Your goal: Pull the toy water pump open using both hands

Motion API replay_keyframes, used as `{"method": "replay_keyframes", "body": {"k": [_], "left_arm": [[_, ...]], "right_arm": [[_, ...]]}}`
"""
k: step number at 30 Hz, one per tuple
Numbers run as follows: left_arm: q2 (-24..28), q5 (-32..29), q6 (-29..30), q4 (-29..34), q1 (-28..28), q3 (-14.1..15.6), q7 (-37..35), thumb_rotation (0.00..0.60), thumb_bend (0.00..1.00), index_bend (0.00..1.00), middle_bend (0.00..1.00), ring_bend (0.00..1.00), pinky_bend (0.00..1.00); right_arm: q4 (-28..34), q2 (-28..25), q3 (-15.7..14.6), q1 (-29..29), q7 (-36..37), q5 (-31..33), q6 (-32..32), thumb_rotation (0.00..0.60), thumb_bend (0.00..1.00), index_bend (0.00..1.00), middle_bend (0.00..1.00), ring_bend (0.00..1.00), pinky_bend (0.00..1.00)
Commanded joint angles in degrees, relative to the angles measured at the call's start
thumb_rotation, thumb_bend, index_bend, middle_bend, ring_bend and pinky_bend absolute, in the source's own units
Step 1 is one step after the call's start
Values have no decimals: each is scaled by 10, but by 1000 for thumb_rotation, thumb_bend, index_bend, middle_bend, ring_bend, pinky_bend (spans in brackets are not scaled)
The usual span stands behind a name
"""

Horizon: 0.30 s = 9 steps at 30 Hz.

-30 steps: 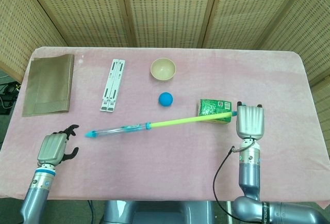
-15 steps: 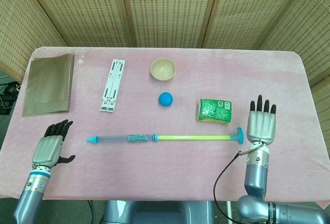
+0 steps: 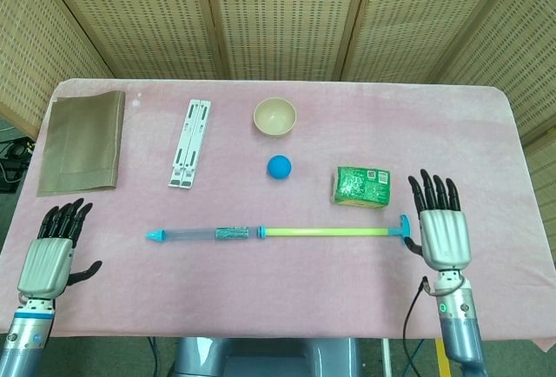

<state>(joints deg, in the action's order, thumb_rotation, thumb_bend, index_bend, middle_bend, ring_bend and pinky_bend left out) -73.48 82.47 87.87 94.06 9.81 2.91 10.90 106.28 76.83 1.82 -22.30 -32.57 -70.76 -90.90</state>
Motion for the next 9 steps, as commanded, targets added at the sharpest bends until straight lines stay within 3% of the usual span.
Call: {"method": "replay_keyframes", "body": {"k": [1,5,9], "left_arm": [[-2,11,13,-28,-19,10,-26,600,171,0,0,0,0],[0,21,25,-47,-31,15,-32,600,170,0,0,0,0],[4,24,33,-48,-38,13,-38,600,171,0,0,0,0]], "right_arm": [[-127,1,-90,73,157,-138,-25,600,159,53,0,0,0],[-190,16,-94,94,199,-167,-50,600,159,53,0,0,0],[-213,21,-94,104,224,-173,-52,600,159,52,0,0,0]]}}
